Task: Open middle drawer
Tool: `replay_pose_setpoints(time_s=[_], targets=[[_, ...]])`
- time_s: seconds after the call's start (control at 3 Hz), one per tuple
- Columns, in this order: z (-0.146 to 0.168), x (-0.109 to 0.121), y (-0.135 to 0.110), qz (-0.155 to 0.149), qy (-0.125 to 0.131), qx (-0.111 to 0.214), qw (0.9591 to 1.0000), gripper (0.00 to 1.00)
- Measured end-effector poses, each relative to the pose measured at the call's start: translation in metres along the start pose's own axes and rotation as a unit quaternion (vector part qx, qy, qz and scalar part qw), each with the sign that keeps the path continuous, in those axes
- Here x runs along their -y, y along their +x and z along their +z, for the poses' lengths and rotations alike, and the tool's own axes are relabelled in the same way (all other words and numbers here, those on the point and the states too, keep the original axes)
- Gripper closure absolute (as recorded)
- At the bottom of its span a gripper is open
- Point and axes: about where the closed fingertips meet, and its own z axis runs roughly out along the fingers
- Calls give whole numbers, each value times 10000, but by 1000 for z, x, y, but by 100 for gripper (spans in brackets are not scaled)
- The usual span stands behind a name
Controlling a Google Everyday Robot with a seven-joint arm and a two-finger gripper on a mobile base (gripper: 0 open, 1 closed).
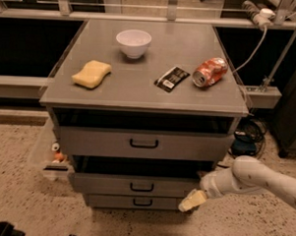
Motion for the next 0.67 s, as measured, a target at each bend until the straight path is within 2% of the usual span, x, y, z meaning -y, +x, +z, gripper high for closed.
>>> replay_pose_setpoints(time_s=[0.33,0.67], targets=[[-13,-17,16,271,-141,-450,9985,0],[-20,-26,24,381,-209,-678,9968,0]])
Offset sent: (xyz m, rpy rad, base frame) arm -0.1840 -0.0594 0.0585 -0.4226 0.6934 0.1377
